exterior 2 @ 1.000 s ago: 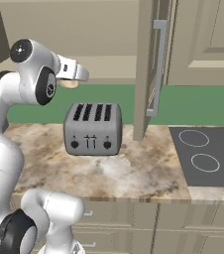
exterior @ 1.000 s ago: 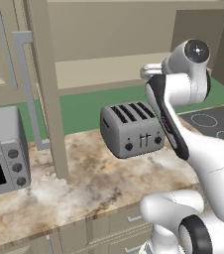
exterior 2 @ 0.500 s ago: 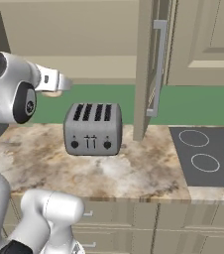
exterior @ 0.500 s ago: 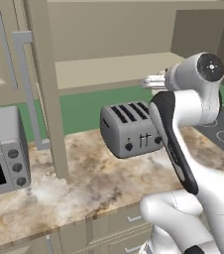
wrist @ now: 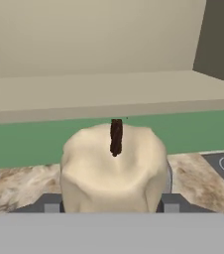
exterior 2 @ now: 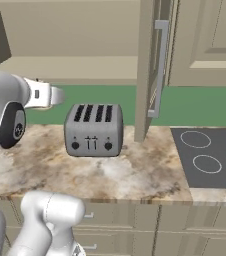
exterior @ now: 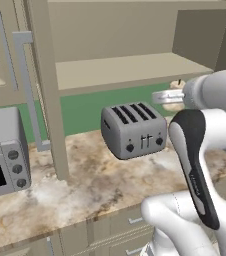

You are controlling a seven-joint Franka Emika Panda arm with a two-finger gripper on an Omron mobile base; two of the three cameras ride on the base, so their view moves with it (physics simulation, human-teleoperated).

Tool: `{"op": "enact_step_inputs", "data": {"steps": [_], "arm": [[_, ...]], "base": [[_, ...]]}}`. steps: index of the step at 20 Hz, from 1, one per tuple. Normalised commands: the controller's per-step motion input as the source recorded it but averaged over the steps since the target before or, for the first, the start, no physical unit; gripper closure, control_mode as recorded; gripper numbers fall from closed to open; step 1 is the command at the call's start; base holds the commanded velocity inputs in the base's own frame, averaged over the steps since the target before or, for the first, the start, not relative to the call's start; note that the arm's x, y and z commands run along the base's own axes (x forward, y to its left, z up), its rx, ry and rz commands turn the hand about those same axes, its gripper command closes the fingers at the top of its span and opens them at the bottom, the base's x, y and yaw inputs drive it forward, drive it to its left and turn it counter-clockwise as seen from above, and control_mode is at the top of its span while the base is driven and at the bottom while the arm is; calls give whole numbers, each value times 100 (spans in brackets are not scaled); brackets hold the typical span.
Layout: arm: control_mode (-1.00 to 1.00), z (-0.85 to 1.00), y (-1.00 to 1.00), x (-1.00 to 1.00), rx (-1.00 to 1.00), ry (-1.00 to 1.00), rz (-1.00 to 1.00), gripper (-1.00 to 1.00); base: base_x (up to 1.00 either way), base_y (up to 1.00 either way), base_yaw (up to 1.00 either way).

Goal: Get the candle and the wine from the cabinet and move them to the dining counter.

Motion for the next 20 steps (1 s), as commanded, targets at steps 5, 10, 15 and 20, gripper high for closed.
{"op": "enact_step_inputs", "data": {"steps": [5,10,15,20], "arm": [[-100,6,-1,-52,0,0,0,100],[-100,1,-12,-14,0,0,0,100],[-100,1,-10,-2,0,0,0,100],[100,0,-6,0,0,0,0,100]], "base": [[0,0,0],[0,0,0],[0,0,0],[0,-1,0]]}}
